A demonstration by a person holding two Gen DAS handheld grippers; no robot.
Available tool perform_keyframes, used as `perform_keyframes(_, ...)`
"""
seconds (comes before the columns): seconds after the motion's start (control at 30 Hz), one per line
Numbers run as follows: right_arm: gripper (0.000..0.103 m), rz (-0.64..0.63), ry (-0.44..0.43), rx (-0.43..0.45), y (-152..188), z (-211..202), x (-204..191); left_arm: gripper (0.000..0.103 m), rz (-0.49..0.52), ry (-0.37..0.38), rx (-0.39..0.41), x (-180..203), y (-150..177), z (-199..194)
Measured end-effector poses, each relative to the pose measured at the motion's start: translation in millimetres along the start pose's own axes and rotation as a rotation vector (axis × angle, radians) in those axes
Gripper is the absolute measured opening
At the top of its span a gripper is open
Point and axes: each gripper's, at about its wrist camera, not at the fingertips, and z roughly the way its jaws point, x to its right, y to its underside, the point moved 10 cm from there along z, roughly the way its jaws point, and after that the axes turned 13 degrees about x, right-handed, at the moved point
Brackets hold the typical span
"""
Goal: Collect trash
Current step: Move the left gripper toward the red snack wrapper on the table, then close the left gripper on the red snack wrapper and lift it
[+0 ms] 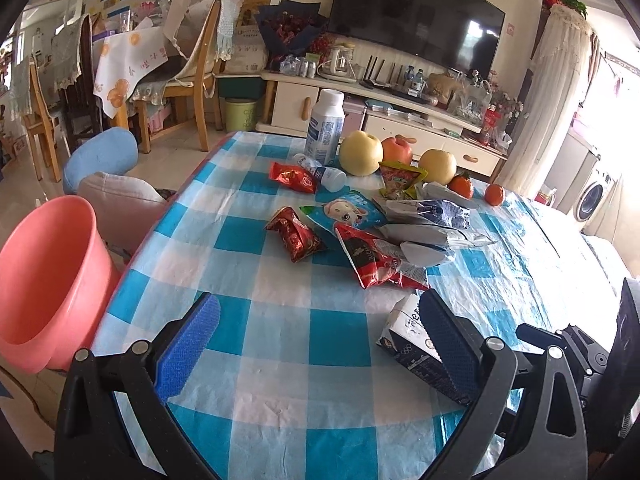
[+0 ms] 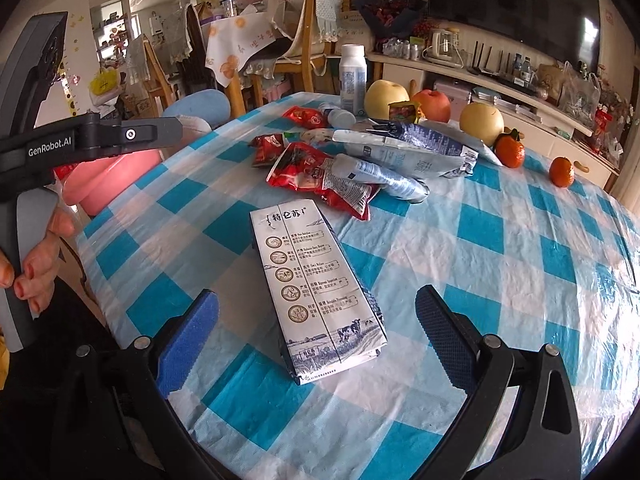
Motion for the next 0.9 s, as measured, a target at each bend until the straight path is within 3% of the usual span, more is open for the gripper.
perform_keyframes(0.13, 0.099, -0.006, -0.017, -0.004, -1.6, 10.4, -3.1, 0.098, 0.034, 0.024, 0.000, 9.4, -4.0, 8.8)
perform_keyframes(0.33, 0.099, -0.041, -0.039, -0.017, -2.6, 23.0, -12.4, 0.098, 0.131, 0.123, 0.026, 47.0, -13.3, 18.6)
perform_keyframes(0.43, 0.097, -0.056, -0.035, -0.025, -0.8, 27.4, -12.7, 0.098, 0.147, 0.162, -0.012, 56.3, -11.7, 30.7)
perform_keyframes(0.5, 0.095, -0.048, -0.037, -0.030, 0.6, 29.3, -10.8, 0.098, 0.126, 0.167, -0.053, 55.3, -5.3, 44.4)
perform_keyframes(0.6, 0.082, -0.034, -0.030, -0.043, 3.6, 33.1, -5.8, 0.098, 0.072, 0.163, -0.099, 49.3, 2.5, 64.1)
perform_keyframes(0.8, 0.082, -0.018, -0.032, -0.046, 3.9, 34.5, -0.7, 0.096, -0.054, 0.179, -0.155, 42.4, 8.3, 99.9)
perform_keyframes(0.9, 0.082, -0.017, -0.032, -0.047, 3.9, 35.2, 0.1, 0.076, -0.100, 0.181, -0.192, 41.2, 15.4, 115.9)
